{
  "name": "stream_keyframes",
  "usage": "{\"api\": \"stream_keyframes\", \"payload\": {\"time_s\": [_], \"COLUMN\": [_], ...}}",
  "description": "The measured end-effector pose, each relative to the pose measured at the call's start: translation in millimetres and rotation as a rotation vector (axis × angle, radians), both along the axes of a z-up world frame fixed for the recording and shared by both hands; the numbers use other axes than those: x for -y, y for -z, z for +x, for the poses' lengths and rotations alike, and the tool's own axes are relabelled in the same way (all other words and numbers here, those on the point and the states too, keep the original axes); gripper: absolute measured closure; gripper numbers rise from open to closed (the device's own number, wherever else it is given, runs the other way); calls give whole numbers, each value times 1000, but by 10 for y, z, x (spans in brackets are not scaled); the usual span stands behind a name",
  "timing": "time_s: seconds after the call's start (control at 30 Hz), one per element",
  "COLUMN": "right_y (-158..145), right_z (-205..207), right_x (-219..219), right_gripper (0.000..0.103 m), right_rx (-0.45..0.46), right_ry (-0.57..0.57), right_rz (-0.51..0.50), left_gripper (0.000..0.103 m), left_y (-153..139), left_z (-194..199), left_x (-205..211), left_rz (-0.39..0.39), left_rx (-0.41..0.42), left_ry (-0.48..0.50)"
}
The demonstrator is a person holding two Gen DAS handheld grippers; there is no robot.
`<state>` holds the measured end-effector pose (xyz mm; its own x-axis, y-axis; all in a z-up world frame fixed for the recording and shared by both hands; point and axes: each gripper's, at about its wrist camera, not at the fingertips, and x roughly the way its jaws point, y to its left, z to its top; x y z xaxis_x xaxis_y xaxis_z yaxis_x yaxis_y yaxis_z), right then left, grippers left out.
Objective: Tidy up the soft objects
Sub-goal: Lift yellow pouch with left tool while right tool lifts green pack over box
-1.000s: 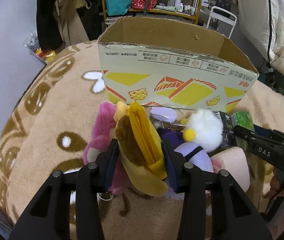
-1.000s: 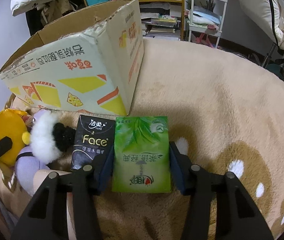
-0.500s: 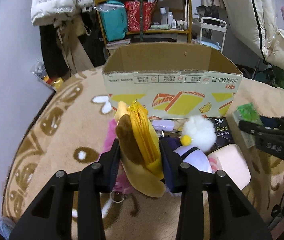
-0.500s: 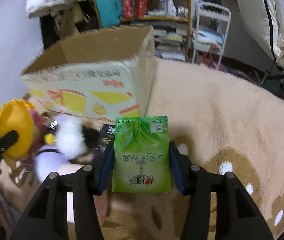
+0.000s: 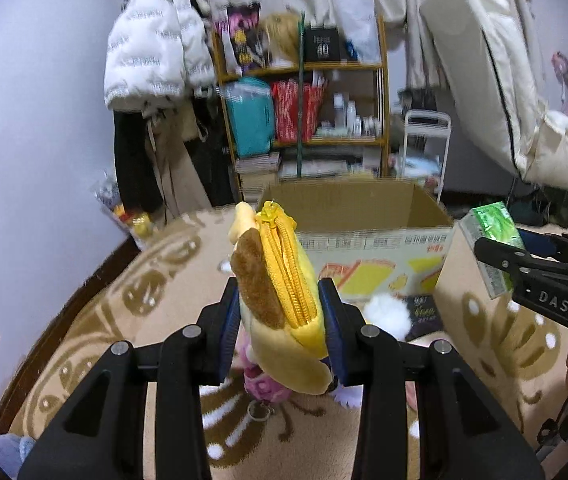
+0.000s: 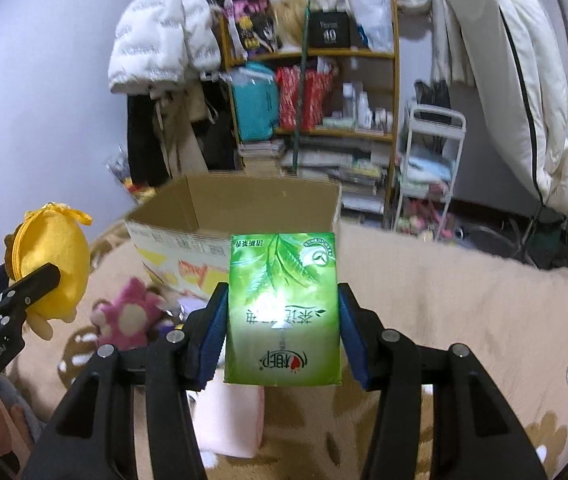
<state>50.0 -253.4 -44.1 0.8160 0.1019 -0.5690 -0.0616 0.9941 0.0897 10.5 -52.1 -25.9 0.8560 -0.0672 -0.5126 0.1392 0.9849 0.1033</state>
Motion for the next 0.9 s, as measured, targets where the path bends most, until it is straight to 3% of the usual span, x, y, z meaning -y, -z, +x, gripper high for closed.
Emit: {"api": "stream_keyframes", "payload": {"time_s": [0.43,0.63,0.9], "right_y": [-565,-762,-775], "right_z": [-151,57,366], "right_x": [-112,-156,-224], "right_gripper": [48,48,48], "right_rx": [286,297,304], "right_ry": [19,16,-4], "right_rz": [-68,-73,-112], "left_gripper": [67,66,66], "left_y": [-441,-605,-744], "left_z": [-167,-14,430], "left_x": [2,73,33], "left_rz": [-7,29,-7], "left_rx": [178,268,288], "left_ry": [41,57,32]}}
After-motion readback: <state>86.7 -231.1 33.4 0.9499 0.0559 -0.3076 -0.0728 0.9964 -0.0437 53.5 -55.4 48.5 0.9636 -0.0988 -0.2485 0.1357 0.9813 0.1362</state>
